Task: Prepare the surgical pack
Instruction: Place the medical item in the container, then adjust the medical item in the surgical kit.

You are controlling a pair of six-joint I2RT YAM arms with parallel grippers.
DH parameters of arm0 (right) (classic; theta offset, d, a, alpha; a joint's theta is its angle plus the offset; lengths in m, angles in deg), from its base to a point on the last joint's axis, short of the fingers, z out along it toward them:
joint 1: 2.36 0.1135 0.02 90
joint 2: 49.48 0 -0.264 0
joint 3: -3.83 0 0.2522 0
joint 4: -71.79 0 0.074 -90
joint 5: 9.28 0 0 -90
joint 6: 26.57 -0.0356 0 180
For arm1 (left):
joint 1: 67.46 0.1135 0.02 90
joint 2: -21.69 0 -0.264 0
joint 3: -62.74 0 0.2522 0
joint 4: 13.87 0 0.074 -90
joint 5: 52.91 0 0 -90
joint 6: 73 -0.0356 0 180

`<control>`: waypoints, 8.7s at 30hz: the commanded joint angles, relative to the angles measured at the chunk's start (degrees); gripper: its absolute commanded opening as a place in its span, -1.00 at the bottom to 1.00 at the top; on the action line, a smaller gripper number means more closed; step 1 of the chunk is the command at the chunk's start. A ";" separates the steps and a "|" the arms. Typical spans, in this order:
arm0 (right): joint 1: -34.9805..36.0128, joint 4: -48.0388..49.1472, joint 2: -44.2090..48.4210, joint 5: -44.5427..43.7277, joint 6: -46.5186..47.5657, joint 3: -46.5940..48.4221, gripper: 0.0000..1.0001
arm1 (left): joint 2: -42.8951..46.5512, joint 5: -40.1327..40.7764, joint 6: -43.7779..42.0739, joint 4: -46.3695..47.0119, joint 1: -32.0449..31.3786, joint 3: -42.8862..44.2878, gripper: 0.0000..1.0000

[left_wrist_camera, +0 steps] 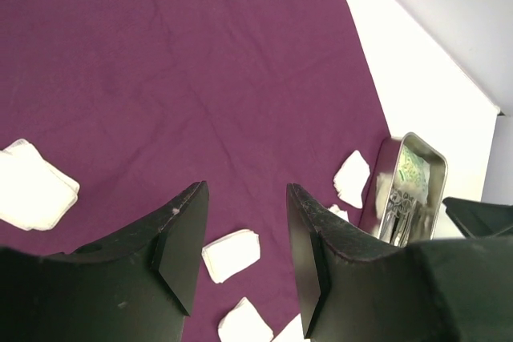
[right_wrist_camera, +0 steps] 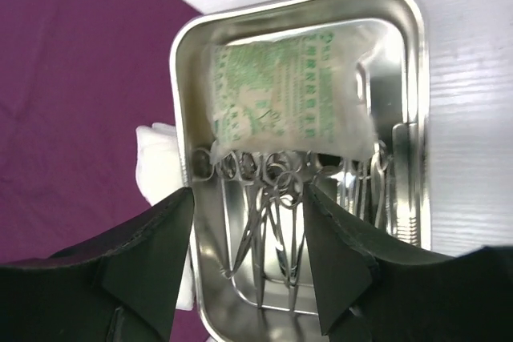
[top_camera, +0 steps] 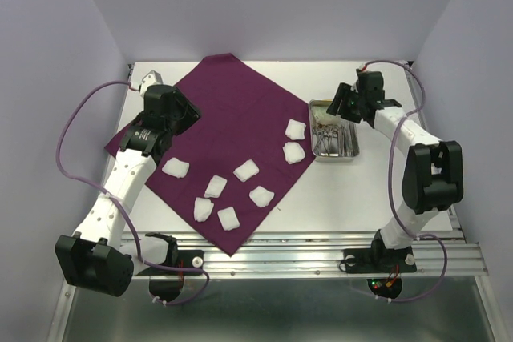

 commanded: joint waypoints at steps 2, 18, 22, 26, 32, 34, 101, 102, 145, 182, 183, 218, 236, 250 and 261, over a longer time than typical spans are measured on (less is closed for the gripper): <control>7.45 3.01 7.76 -9.39 -0.66 -3.47 0.22 | 2.89 3.03 -1.77 -0.26 0.29 -1.07 0.09; 36.62 -11.40 3.93 -35.02 2.50 -2.52 0.08 | 4.21 4.79 -4.93 -1.93 1.52 -3.10 0.10; 39.54 -12.73 -2.33 -40.67 4.52 -0.13 0.04 | 4.56 4.88 -4.93 -2.28 1.69 -3.19 0.10; 41.29 -12.20 -6.02 -42.08 5.93 1.10 0.01 | 4.83 5.05 -4.93 -2.81 2.13 -3.54 0.10; 41.83 -11.33 -9.71 -42.61 7.34 3.03 0.01 | 5.00 4.18 -4.58 -2.46 2.22 -4.68 0.10; 42.35 -11.32 -10.86 -43.57 7.78 3.56 0.01 | 5.09 3.91 -4.49 -2.20 2.22 -5.03 0.10; 40.07 -11.68 -16.66 -55.79 8.31 22.55 -0.99 | 6.06 3.74 -6.08 -2.55 3.80 -5.65 0.10; 40.07 -11.68 -16.66 -55.88 8.31 22.54 -0.99 | 6.06 3.74 -6.08 -2.55 3.89 -5.56 0.10; 33.13 -1.39 -19.04 -68.45 15.69 19.12 -0.99 | 5.44 1.98 -7.48 -1.67 5.47 -5.56 0.10; 39.89 -1.92 -22.02 -66.08 14.55 14.81 -0.99 | 5.53 0.75 -8.10 -0.88 6.18 -7.76 0.10; 39.89 -2.09 -22.29 -66.07 14.46 15.16 -0.99 | 5.44 0.66 -8.10 -0.88 6.18 -7.76 0.10; 40.42 -5.17 -27.74 -66.16 13.49 22.11 -0.99 | 6.41 1.01 -8.89 -1.67 6.70 -7.49 0.10; 37.61 -5.17 -20.80 -71.52 14.37 18.86 -0.99 | 5.88 0.13 -9.24 -1.14 6.79 -7.23 0.10; 37.08 -5.17 -19.56 -73.81 14.55 15.95 -0.99 | 5.70 -0.13 -9.68 -0.53 6.97 -7.67 0.10; 36.55 -4.12 -18.16 -76.44 14.81 16.57 -0.99 | 5.53 -0.39 -10.12 -0.44 7.23 -7.58 0.10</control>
